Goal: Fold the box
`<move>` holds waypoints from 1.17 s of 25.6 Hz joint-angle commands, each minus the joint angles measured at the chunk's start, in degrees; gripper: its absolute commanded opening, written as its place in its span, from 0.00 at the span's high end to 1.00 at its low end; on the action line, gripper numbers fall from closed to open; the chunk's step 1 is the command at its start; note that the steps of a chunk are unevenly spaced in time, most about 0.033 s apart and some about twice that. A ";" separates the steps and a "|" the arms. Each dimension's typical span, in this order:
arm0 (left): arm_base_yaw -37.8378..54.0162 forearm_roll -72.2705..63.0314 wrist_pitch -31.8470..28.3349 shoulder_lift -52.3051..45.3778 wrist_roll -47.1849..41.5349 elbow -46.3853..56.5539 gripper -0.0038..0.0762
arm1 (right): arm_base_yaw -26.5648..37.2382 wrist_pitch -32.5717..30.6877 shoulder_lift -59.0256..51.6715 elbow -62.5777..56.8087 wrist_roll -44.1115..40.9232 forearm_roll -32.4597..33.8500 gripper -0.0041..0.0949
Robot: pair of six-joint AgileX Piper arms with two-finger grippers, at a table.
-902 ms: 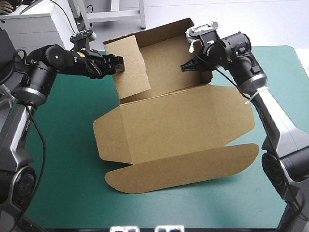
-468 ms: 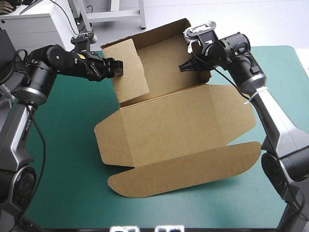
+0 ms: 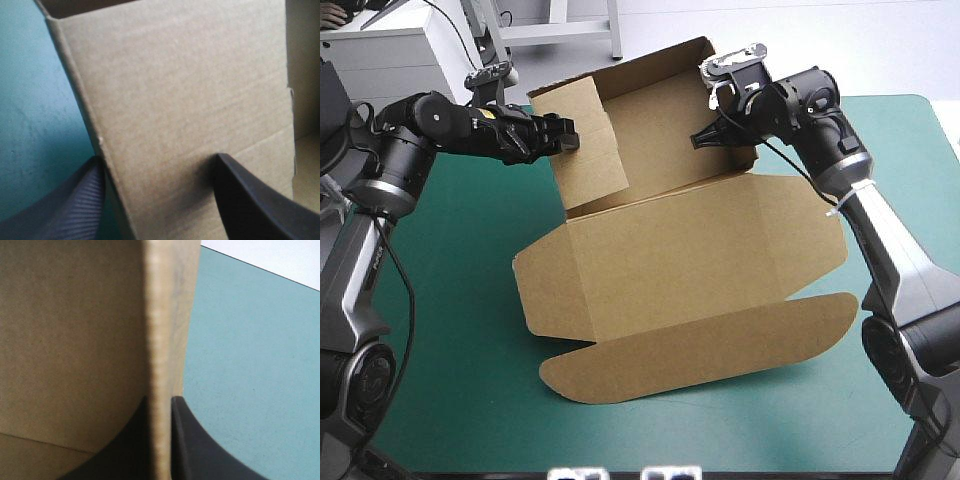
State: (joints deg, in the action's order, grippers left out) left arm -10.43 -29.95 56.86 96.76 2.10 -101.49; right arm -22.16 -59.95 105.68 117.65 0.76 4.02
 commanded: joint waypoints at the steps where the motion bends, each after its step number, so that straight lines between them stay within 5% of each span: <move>1: -0.65 -4.34 -6.60 -1.65 -1.75 -1.54 0.40 | -1.41 5.50 -3.76 1.81 1.32 -10.66 0.97; 18: 2.90 -1.72 -7.18 -1.65 -2.10 -1.09 0.40 | -1.41 10.46 -3.86 1.81 0.66 -10.33 0.97; 30: 4.15 -10.99 -8.07 -1.85 2.06 -0.45 0.40 | -1.16 12.60 -3.75 1.81 -7.02 -0.55 0.97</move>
State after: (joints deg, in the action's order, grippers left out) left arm -6.82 -37.66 52.35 96.76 3.05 -100.86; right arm -22.65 -53.74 105.68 117.54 -4.62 6.76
